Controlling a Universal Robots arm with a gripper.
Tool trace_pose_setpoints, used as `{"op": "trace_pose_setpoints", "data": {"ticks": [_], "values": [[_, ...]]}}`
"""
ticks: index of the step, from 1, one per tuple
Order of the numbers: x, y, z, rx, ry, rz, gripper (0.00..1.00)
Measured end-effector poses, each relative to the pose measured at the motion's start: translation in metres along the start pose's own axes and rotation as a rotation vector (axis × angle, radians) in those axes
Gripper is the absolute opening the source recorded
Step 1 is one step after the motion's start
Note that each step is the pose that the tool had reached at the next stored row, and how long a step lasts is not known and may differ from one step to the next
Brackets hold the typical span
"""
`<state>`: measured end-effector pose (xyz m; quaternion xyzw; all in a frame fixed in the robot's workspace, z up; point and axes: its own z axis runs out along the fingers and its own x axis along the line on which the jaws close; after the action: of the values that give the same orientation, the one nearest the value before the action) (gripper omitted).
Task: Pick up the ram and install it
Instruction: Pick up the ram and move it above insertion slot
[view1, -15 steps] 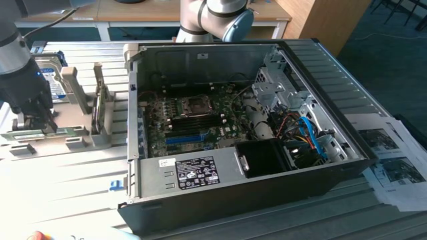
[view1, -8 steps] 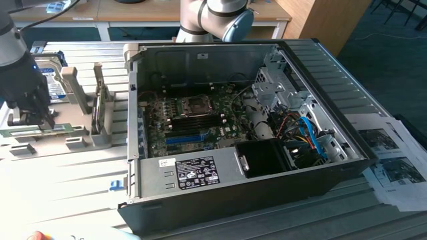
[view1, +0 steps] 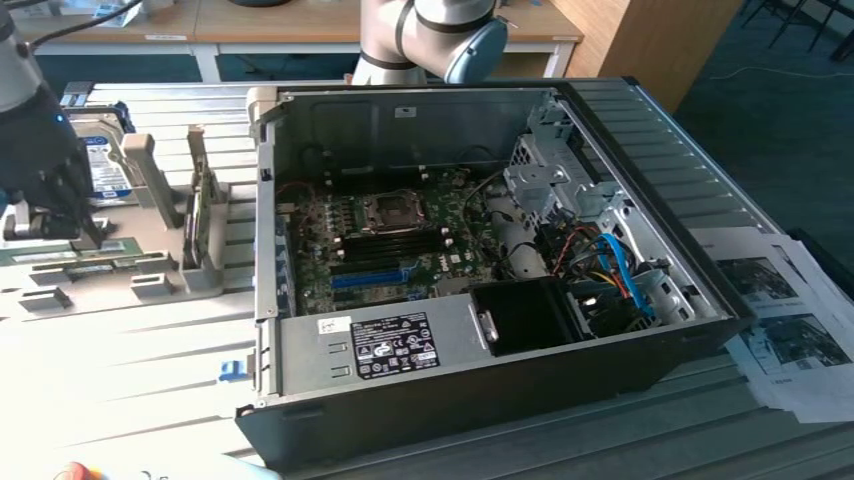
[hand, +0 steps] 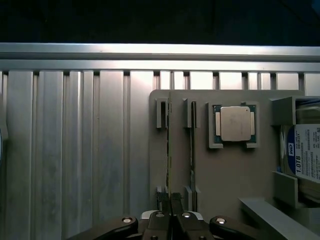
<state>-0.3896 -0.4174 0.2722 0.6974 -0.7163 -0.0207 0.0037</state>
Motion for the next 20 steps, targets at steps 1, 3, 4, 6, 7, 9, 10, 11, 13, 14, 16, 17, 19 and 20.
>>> {"op": "trace_pose_setpoints", "data": {"ticks": [1, 3, 4, 6, 7, 9, 10, 11, 13, 14, 16, 17, 19, 20], "values": [[0.0, 0.0001, -0.0021, 0.0, -0.0001, 0.0, 0.12], [0.0, 0.0002, -0.0055, 0.0001, -0.0001, 0.0, 0.12], [0.0, 0.0003, -0.0074, 0.0, 0.0, 0.0, 0.12], [0.0, 0.0004, -0.011, 0.0, -0.0001, 0.0, 0.12], [0.0, 0.0005, -0.0127, 0.0, 0.0, 0.0, 0.12], [0.0, 0.0006, -0.0165, 0.0001, -0.0001, 0.0, 0.12], [0.0, 0.0006, -0.0182, 0.0001, -0.0001, 0.0, 0.12], [0.0, 0.0007, -0.02, 0.0001, -0.0001, 0.0, 0.12], [-0.001, 0.0008, -0.024, 0.0001, -0.0001, 0.0, 0.12], [-0.001, 0.0009, -0.026, 0.0, 0.0, 0.0, 0.12], [-0.001, 0.0011, -0.03, 0.0, 0.0, 0.0, 0.12], [-0.001, 0.0011, -0.032, 0.0, 0.0, 0.0, 0.12], [-0.001, 0.0013, -0.0359, 0.0001, 0.0, 0.0, 0.12], [-0.001, 0.0013, -0.0379, 0.0, 0.0, 0.0, 0.12]]}}
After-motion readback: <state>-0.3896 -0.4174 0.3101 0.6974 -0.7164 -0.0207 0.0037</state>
